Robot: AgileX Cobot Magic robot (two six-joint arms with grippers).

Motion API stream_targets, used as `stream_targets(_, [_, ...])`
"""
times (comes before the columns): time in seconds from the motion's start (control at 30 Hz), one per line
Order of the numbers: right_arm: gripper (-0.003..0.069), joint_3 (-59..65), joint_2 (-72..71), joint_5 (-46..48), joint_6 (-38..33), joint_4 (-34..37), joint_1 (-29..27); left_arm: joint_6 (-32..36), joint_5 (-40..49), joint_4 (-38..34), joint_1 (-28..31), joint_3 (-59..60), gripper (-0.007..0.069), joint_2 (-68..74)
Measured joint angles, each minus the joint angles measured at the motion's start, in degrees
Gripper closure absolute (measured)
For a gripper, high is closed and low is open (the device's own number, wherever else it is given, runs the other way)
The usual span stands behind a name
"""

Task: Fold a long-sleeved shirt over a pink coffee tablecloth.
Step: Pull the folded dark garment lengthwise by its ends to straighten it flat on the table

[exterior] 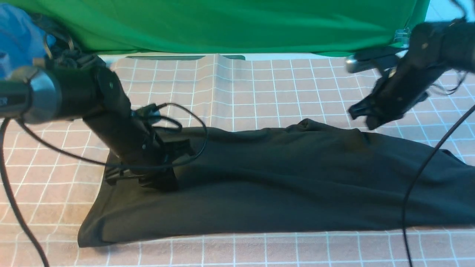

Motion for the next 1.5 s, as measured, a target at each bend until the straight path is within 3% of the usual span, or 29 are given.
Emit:
stream_targets(0.37, [0.0621, 0.0, -9.8, 17.0, -2.0, 0.6, -0.3, -2.2, -2.7, 1.0, -0.1, 3.6, 0.061, -2.6])
stream_targets(0.7, [0.0621, 7.7, -8.2, 9.4, -4.0, 10.2, 0.0, -3.6, 0.2, 3.7, -0.2, 4.6, 0.061, -13.1])
stream_targets(0.97, [0.0621, 8.7, -5.1, 4.9, -5.4, 10.9, 4.1, 1.5, -2.9, -3.8, -0.3, 10.3, 0.061, -12.4])
stream_targets(1.1, [0.0621, 8.7, -2.0, 5.0, -4.8, 8.1, 4.5, -3.6, -3.4, 1.8, -0.3, 13.8, 0.061, -11.0])
stream_targets(1.27, [0.0621, 8.9, -1.4, 5.8, 2.7, -2.8, 4.0, -12.3, -4.5, 7.5, -0.5, 15.4, 0.061, -11.6])
stream_targets(1.5, [0.0621, 6.9, -1.7, 8.5, 4.2, -7.2, 0.8, -13.6, -3.8, 10.1, -0.5, 15.4, 0.061, -12.2])
